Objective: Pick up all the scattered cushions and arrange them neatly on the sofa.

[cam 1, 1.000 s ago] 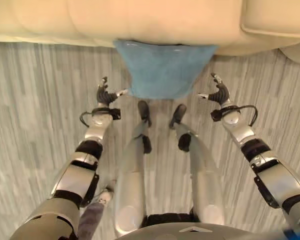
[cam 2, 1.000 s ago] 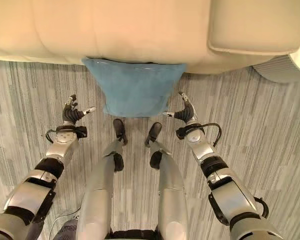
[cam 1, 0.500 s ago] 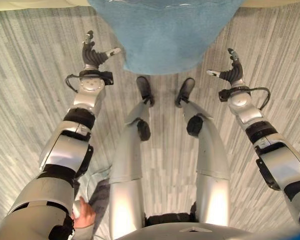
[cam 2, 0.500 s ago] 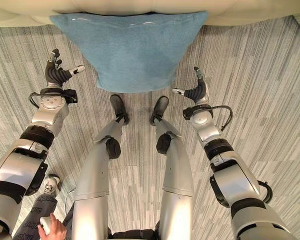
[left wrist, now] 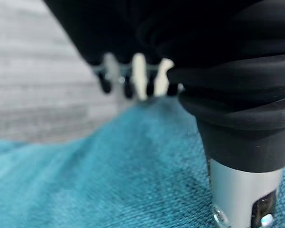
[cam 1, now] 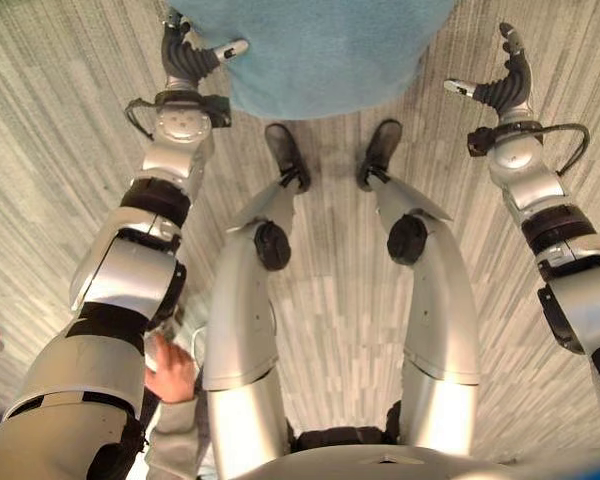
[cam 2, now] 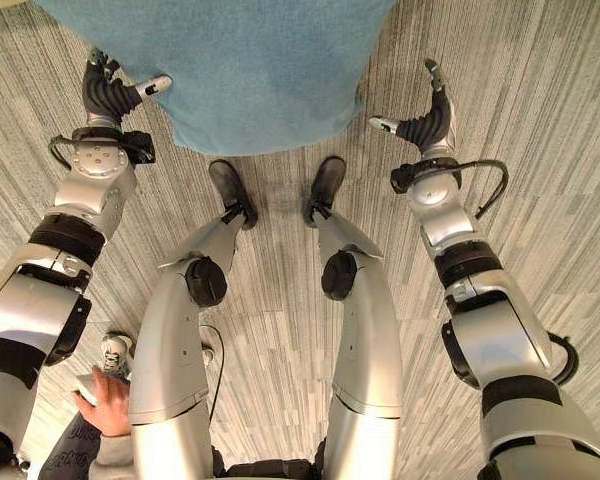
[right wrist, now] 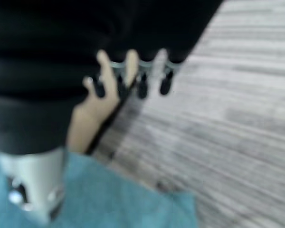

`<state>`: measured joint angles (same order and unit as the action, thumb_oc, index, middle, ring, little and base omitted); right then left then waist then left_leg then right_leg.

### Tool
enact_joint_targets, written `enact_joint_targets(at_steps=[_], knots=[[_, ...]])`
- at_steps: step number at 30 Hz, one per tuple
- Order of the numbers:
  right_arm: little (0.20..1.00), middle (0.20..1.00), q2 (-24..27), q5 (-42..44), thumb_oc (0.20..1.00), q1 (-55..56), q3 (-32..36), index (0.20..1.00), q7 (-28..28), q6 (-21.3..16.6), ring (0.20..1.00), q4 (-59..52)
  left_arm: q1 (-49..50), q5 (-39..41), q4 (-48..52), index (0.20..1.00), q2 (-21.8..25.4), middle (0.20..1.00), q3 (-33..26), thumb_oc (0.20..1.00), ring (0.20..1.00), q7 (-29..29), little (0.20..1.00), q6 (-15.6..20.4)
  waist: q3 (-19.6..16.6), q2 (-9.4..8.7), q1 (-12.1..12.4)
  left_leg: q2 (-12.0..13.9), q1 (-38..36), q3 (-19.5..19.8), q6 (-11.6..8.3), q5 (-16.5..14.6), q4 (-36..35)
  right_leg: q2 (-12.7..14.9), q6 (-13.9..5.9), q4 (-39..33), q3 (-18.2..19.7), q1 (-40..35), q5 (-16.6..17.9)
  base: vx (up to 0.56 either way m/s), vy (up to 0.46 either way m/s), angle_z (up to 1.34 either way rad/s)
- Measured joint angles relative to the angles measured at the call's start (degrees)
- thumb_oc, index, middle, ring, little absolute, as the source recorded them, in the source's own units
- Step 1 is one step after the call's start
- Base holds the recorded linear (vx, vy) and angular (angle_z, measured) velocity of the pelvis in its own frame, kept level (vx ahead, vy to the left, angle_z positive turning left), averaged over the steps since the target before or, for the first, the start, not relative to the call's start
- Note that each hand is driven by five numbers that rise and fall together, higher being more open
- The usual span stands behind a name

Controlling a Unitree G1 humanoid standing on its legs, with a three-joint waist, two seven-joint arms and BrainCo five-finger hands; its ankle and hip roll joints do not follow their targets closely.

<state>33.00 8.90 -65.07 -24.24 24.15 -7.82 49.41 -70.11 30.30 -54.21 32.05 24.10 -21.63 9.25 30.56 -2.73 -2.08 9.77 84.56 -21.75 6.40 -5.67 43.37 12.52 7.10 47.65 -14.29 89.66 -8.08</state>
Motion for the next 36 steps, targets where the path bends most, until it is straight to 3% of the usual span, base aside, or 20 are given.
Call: enact_joint_targets(at_steps=[4,12,19,20,21,22,30,33,34,35,36], knots=[[1.000,1.000,2.0,0.9,1.000,-4.9,-3.5,1.000,-0.2,0.2,1.000,1.3,-1.2,0.4,2.2,1.000,0.1,1.000,2.8,1.000,1.000,-0.1,1.000,-0.1,0.1,0.14,1.7,0.3,1.4,0.3,-0.04,-0.1,1.2,0.1,0.71,1.6,0.0,1.5,-0.4,0.03,-0.056,0.03],[1.000,1.000,1.2,2.3,1.000,-9.1,-8.1,1.000,-1.7,0.9,1.000,1.5,-1.9,0.5,3.2,1.000,-0.5,1.000,5.6,1.000,1.000,-0.3,1.000,-0.3,0.0,0.35,3.1,0.5,2.1,1.3,-0.07,-0.5,3.0,0.2,1.28,3.3,-0.1,1.5,-0.9,0.00,-0.008,0.01],[1.000,1.000,-5.6,8.0,1.000,-9.4,-10.0,1.000,-1.9,1.2,1.000,1.0,-1.9,1.6,3.3,1.000,-1.9,1.000,6.6,1.000,1.000,-1.7,1.000,-0.4,0.0,0.80,3.2,1.1,2.1,1.4,0.11,-1.1,5.4,0.4,1.48,4.9,-0.1,1.4,-1.0,0.00,-0.001,-0.02],[0.664,0.664,-6.7,8.5,0.664,-9.4,-10.1,0.664,-1.9,1.2,0.664,1.0,-1.8,2.5,3.3,1.000,-2.1,1.000,6.5,1.000,1.000,-2.1,1.000,-0.4,0.0,0.83,3.2,1.3,2.0,1.4,0.12,-1.2,5.8,0.4,1.53,5.2,-0.1,1.2,-1.0,0.00,0.000,0.00],[0.448,0.448,-7.8,9.1,0.448,-9.4,-10.2,0.448,-1.9,1.2,0.448,1.0,-1.5,2.9,3.3,0.485,-2.4,0.485,6.2,0.485,0.485,-2.4,0.485,-0.4,0.1,0.92,3.2,1.4,1.8,1.4,0.13,-1.2,5.9,0.4,1.57,5.3,-0.2,1.0,-1.0,0.00,0.000,0.00],[0.200,0.200,-8.6,9.7,0.200,-9.3,-10.7,0.200,-1.9,1.2,0.200,0.8,-1.0,3.6,3.4,0.200,-2.5,0.200,6.0,0.200,0.200,-2.6,0.200,-0.4,0.0,0.96,3.2,1.4,1.4,1.5,0.13,-1.2,6.2,0.3,1.62,5.5,-0.2,0.6,-1.0,0.00,0.000,0.00],[0.200,0.200,-9.1,10.2,0.200,-5.9,-10.5,0.200,-4.2,1.1,0.200,-6.1,3.5,7.2,7.7,0.200,0.4,0.200,2.2,0.200,0.200,-3.7,0.200,0.0,-0.1,1.40,4.6,2.3,-0.1,1.8,-0.10,-0.9,6.8,-0.1,1.53,5.7,-0.6,-1.2,-0.8,0.00,0.000,0.00],[0.200,0.200,-4.9,10.5,0.200,-1.4,-9.5,0.200,-6.9,1.1,0.200,-12.5,7.8,7.3,11.4,0.200,0.0,0.200,-0.5,0.200,0.200,-3.2,0.200,0.1,-0.1,1.59,4.7,2.2,-3.8,1.8,-0.06,-0.8,6.3,-0.1,2.21,4.9,-0.7,-5.1,-0.4,-0.01,-0.008,-0.01],[0.200,0.200,-4.6,10.5,0.200,0.6,-9.0,0.200,-7.3,1.0,0.200,-13.1,10.7,7.3,12.8,0.200,-1.1,0.200,-0.9,0.200,0.200,-3.2,0.200,0.1,-2.5,1.56,4.5,2.1,-4.4,1.8,-0.18,-0.8,5.2,-0.4,1.64,3.5,-0.7,-5.8,-0.5,-0.07,-0.037,-0.06],[0.200,0.200,-4.6,10.5,0.200,4.2,-7.0,0.200,-7.3,0.3,0.200,-15.2,14.9,7.4,15.8,0.200,-3.3,0.200,-2.7,0.200,0.200,-3.2,0.200,0.2,-8.3,1.75,4.4,1.5,-2.0,1.6,-0.50,-0.6,2.9,-0.5,-0.33,2.3,-0.7,-3.1,0.1,-0.12,-0.052,0.02],[0.200,0.200,-3.4,10.5,0.200,4.8,-5.4,0.200,-7.2,0.0,0.200,-16.6,15.8,7.3,17.9,0.200,-4.8,0.200,-4.0,0.200,0.200,-3.2,0.200,0.1,-8.3,1.95,4.4,0.9,-3.1,1.5,-0.46,0.7,0.4,-0.4,-1.05,0.7,-0.8,-4.1,0.9,-0.15,-0.054,0.13]])
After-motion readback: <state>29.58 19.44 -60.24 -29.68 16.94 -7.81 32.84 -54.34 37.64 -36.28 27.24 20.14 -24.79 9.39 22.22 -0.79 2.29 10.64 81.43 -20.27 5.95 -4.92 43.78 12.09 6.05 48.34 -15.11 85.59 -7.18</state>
